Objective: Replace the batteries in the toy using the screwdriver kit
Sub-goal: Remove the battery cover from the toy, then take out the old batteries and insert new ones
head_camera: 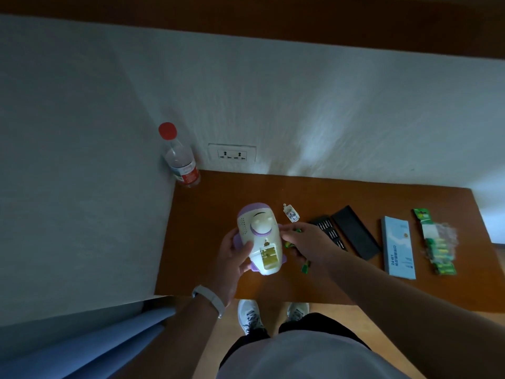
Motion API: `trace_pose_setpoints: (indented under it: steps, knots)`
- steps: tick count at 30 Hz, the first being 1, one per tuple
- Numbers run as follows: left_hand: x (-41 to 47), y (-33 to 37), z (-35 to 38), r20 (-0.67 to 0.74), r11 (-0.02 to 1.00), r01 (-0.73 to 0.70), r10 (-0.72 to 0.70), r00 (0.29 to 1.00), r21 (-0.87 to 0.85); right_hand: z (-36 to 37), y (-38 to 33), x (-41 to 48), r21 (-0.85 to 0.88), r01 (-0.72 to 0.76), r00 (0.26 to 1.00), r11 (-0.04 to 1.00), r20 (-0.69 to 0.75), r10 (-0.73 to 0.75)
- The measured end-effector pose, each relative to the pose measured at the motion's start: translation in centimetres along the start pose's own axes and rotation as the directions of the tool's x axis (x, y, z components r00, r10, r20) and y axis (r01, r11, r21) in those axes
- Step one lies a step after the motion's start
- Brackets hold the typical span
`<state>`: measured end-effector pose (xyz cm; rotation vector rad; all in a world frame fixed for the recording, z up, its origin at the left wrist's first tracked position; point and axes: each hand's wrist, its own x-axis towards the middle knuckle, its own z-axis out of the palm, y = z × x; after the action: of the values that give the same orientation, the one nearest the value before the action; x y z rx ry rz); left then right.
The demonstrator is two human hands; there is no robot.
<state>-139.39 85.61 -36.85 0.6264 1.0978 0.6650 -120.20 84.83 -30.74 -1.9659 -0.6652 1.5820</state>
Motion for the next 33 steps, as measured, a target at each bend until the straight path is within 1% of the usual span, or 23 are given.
trace_pose_setpoints:
  steps: [4, 9, 11, 16, 19, 21, 23, 25, 26, 27, 28, 30, 31, 33]
  knots:
    - [0.4, 0.2, 0.2, 0.025, 0.999, 0.026, -0.025, 0.999, -0.033, -0.2, 0.1, 0.5, 0.001, -0.013, 1.000, 1.000, -0.001, 0.013]
    - [-0.1, 1.0, -0.1, -0.002, 0.999, 0.025, -0.025, 1.000, 0.023, -0.1, 0.3, 0.2, 0.045, -0.032, 0.999, 0.998, 0.008, 0.032]
    - [-0.4, 1.4, -0.1, -0.022, 0.997, 0.006, -0.005, 1.000, 0.077, -0.1, 0.4, -0.1, 0.050, -0.033, 0.999, 0.998, -0.001, 0.034]
    - [-1.2, 2.3, 0.2, -0.050, 0.967, -0.019, 0.033, 0.998, 0.252, -0.5, 0.8, -0.6, 0.164, -0.046, 0.998, 0.985, -0.035, 0.052]
    - [-1.5, 2.6, 0.1, -0.090, 0.955, -0.023, 0.051, 0.995, 0.295, -0.8, 1.1, -0.6, 0.224, -0.079, 0.995, 0.971, -0.037, 0.090]
    - [-1.9, 2.9, 0.1, -0.128, 0.931, -0.028, 0.079, 0.989, 0.365, -1.1, 1.2, -0.7, 0.273, -0.104, 0.993, 0.957, -0.026, 0.115]
    - [-2.3, 3.1, 0.0, -0.153, 0.883, -0.049, 0.135, 0.979, 0.466, -1.3, 1.5, -0.8, 0.304, -0.112, 0.992, 0.946, -0.020, 0.124]
    - [-2.9, 3.3, -0.1, -0.162, 0.799, -0.096, 0.235, 0.959, 0.593, -1.7, 1.8, -1.0, 0.332, -0.123, 0.991, 0.935, -0.013, 0.135]
    - [-3.3, 3.6, -0.1, -0.150, 0.721, -0.133, 0.314, 0.938, 0.680, -2.0, 1.9, -1.2, 0.347, -0.128, 0.990, 0.929, -0.002, 0.138]
    - [-3.7, 3.9, 0.1, -0.120, 0.616, -0.173, 0.404, 0.907, 0.769, -2.3, 2.0, -1.4, 0.364, -0.132, 0.990, 0.922, 0.011, 0.138]
    - [-4.2, 4.2, 0.5, -0.072, 0.497, -0.212, 0.491, 0.868, 0.841, -2.7, 2.1, -1.6, 0.385, -0.136, 0.990, 0.913, 0.019, 0.140]
    - [-5.0, 5.1, 1.8, 0.052, 0.274, -0.272, 0.610, 0.791, 0.922, -3.8, 2.3, -2.0, 0.438, -0.144, 0.989, 0.887, 0.029, 0.147]
    - [-5.4, 5.5, 2.7, 0.120, 0.182, -0.306, 0.648, 0.752, 0.935, -4.5, 2.6, -2.2, 0.467, -0.145, 0.989, 0.872, 0.039, 0.144]
    - [-6.1, 6.0, 5.1, 0.249, 0.038, -0.372, 0.681, 0.688, 0.927, -6.3, 3.1, -2.5, 0.517, -0.135, 0.991, 0.845, 0.055, 0.124]
